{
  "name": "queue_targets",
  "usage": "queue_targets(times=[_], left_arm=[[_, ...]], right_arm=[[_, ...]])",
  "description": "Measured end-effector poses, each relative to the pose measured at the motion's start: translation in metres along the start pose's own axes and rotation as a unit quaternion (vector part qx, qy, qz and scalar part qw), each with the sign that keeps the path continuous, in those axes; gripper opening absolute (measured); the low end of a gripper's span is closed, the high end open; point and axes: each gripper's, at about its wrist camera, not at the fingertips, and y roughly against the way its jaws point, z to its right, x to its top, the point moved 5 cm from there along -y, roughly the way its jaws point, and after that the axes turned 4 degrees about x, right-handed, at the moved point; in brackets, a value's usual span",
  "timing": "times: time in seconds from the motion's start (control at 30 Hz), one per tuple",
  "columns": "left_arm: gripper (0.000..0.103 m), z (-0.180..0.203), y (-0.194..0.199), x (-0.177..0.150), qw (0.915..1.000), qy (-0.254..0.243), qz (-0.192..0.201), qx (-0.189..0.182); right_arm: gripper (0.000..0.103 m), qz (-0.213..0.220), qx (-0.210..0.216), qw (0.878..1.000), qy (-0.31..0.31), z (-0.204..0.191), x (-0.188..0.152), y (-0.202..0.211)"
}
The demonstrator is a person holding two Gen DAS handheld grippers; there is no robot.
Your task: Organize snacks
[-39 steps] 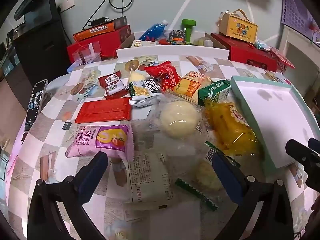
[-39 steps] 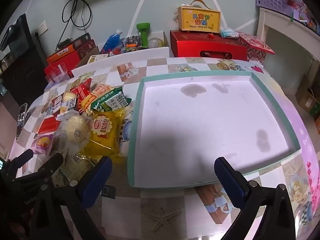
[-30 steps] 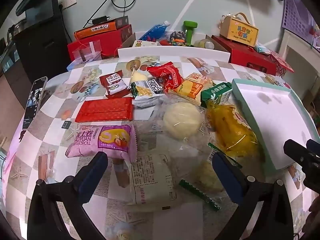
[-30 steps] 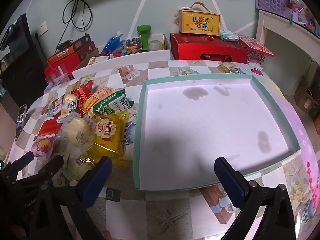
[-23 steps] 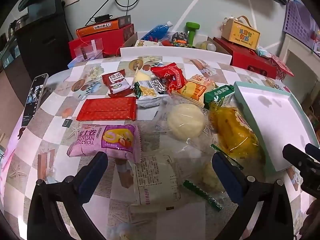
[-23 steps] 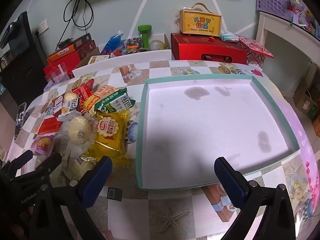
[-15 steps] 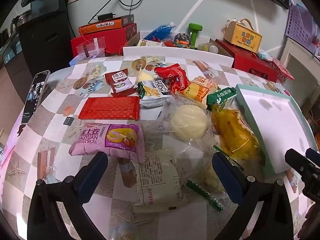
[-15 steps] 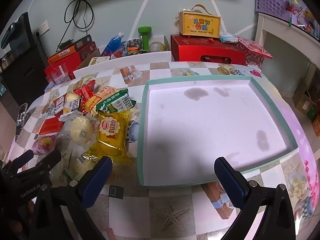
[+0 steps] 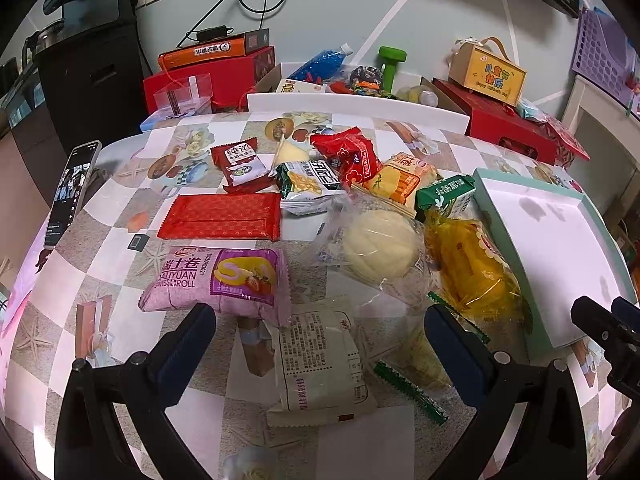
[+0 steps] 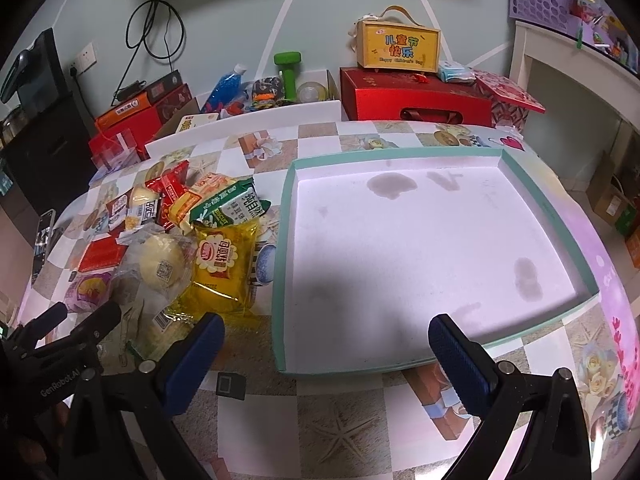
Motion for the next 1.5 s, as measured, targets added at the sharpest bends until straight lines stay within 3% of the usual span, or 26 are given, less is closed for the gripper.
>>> queue_targets(times=[1.5], left_arm=[[0.103, 0.0023, -0.0056, -0.0039, 0.9999, -0.005, -0.008, 0.008]], right_arm=[[0.103, -0.008, 0.007, 1.000, -0.005, 0.0021, -0.0031, -0.0055]])
